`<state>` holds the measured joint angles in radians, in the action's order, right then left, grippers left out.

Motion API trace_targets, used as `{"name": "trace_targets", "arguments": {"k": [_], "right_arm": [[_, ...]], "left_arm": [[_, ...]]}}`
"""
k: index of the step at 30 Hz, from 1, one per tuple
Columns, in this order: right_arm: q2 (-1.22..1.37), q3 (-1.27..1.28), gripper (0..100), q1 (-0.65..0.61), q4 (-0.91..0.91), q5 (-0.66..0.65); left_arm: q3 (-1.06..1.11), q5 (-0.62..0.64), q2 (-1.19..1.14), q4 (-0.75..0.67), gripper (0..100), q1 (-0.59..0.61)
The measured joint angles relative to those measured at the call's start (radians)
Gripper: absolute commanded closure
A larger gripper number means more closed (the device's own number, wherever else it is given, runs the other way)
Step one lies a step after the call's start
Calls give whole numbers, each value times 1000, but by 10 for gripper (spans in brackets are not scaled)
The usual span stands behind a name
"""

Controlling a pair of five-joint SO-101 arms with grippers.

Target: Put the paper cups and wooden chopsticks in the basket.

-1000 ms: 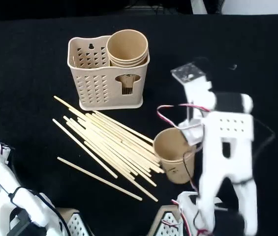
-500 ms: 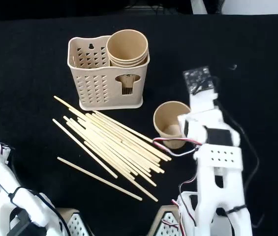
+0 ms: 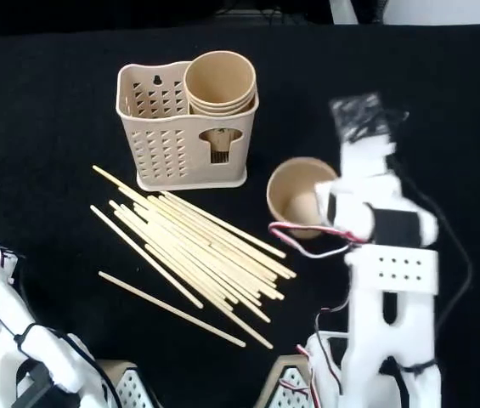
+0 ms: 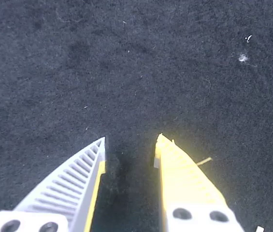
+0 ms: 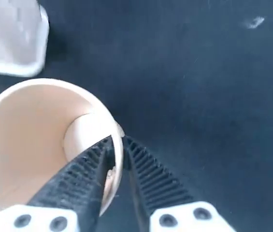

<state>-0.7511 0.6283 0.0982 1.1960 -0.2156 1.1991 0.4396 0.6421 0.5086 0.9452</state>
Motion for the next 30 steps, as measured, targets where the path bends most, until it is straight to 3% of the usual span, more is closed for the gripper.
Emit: {"name": "trace_targets", "arguments": {"k": [4, 10, 15, 19, 30], "right_arm": [[0, -302, 988, -35, 129, 114], [-5, -631, 988, -206, 86, 221], [8, -644, 988, -334, -114, 287], [118, -637, 988, -362, -244, 293], [428, -643, 987, -359, -261, 293]], "left_arm": [[0, 0, 0, 0, 830, 0], [0, 0, 0, 0, 830, 0], [0, 0, 0, 0, 830, 0], [0, 0, 0, 0, 830, 0], [0, 0, 0, 0, 830, 0]]}}
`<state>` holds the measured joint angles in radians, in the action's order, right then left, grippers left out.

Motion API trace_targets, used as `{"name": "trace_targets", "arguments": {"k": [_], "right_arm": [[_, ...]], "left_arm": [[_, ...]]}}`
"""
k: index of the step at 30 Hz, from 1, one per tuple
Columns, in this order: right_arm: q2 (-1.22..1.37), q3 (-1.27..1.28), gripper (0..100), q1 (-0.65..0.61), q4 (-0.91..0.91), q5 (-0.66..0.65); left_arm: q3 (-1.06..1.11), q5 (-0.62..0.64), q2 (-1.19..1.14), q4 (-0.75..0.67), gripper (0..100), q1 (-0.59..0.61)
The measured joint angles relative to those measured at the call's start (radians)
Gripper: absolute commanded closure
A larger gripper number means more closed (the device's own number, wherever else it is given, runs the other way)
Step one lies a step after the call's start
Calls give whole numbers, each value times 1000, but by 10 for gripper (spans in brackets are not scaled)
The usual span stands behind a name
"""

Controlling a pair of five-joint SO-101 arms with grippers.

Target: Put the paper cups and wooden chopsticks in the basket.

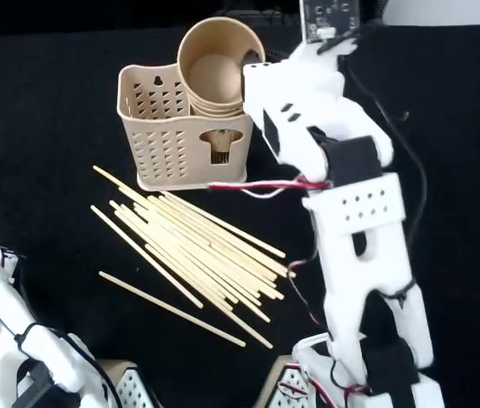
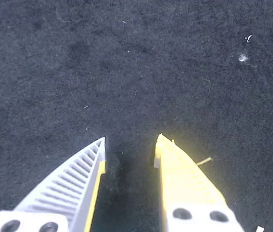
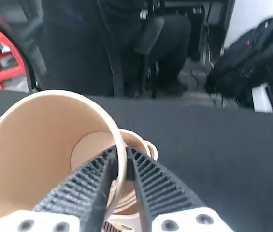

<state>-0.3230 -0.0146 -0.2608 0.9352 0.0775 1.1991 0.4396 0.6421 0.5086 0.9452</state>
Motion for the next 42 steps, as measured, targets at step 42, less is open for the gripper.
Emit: {"name": "trace_targets", "arguments": {"k": [42], "right_arm": [[-193, 600, 841, -384, 288, -209]], "left_arm": [[0, 0, 0, 0, 830, 0]]}}
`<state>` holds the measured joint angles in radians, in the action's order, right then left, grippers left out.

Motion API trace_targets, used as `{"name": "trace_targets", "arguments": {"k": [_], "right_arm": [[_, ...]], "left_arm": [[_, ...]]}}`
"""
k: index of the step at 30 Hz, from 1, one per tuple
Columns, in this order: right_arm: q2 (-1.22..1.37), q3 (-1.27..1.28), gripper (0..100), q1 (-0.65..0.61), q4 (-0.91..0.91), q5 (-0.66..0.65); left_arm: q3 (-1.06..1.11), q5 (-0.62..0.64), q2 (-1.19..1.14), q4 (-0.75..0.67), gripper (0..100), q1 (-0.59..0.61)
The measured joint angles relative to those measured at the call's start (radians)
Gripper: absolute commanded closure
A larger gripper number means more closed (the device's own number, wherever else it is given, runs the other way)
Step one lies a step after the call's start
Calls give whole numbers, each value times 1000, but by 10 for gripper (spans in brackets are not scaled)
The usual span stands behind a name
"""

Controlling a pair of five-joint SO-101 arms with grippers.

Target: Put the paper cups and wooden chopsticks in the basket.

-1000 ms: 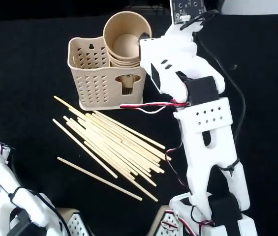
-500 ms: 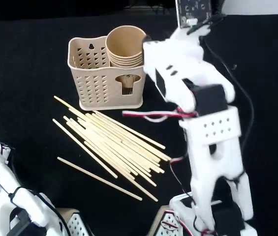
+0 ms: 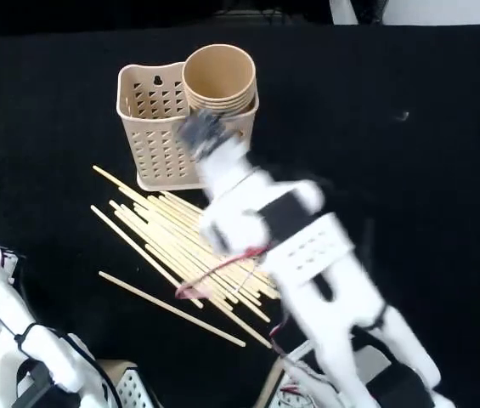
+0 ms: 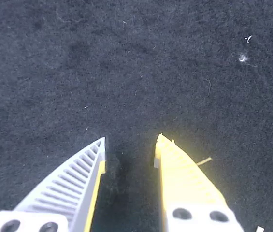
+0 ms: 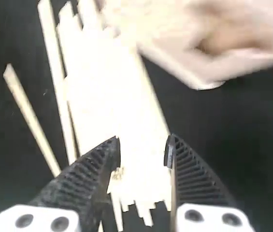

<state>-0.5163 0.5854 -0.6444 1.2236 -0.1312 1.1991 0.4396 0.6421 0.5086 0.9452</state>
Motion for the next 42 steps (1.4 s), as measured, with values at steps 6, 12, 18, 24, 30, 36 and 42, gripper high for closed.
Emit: {"name": "trace_targets", "arguments": {"k": [6, 12, 18, 24, 30, 36, 42], "right_arm": [[0, 344, 835, -213, -282, 3], [0, 434, 733, -311, -397, 3], [0, 437, 741, -321, -419, 3], [87, 437, 740, -367, -460, 3], [293, 399, 832, -379, -532, 0], [344, 321, 981, -376, -483, 2], [344, 315, 988, -325, -445, 3]], "left_arm": [[0, 0, 0, 0, 830, 0], [0, 0, 0, 0, 830, -6], [0, 0, 0, 0, 830, -15], [0, 0, 0, 0, 830, -17], [0, 0, 0, 0, 830, -17], [0, 0, 0, 0, 830, -17], [0, 0, 0, 0, 830, -17]]}}
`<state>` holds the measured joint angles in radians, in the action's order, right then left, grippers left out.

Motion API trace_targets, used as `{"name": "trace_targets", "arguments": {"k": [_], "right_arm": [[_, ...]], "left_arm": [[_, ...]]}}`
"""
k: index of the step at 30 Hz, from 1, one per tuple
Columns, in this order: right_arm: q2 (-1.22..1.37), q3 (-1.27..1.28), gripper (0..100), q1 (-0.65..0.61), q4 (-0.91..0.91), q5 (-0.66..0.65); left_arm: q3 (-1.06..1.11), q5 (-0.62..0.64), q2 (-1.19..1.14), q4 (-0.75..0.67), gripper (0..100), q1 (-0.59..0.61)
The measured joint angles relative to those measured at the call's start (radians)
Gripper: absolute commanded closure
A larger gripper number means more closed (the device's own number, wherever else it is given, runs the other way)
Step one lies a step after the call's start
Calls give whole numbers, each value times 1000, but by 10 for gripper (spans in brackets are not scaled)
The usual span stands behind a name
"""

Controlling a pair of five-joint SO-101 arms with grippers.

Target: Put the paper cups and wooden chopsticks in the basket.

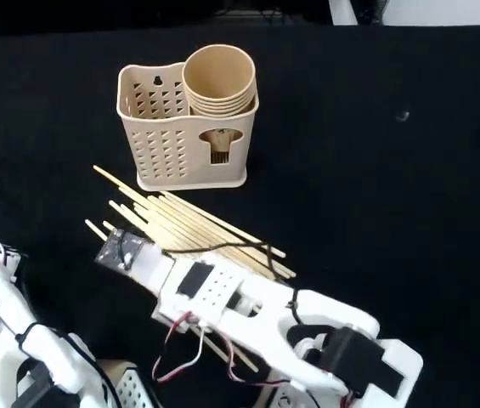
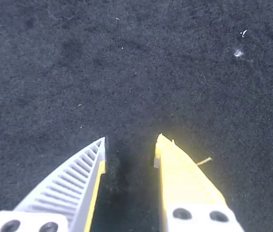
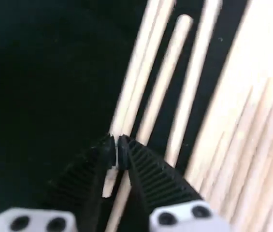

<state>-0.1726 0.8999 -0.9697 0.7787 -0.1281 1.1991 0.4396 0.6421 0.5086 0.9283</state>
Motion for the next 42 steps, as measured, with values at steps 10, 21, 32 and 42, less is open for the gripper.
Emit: {"name": "trace_targets", "arguments": {"k": [10, 21, 32, 42], "right_arm": [[-199, 3, 939, 41, 120, 0], [68, -106, 852, -46, 8, -3], [258, -276, 989, -8, 57, 0], [6, -275, 988, 74, 209, -44]], "left_arm": [[0, 0, 0, 0, 830, -2], [0, 0, 0, 0, 830, -2], [0, 0, 0, 0, 830, -3], [0, 0, 0, 0, 830, -2]]}}
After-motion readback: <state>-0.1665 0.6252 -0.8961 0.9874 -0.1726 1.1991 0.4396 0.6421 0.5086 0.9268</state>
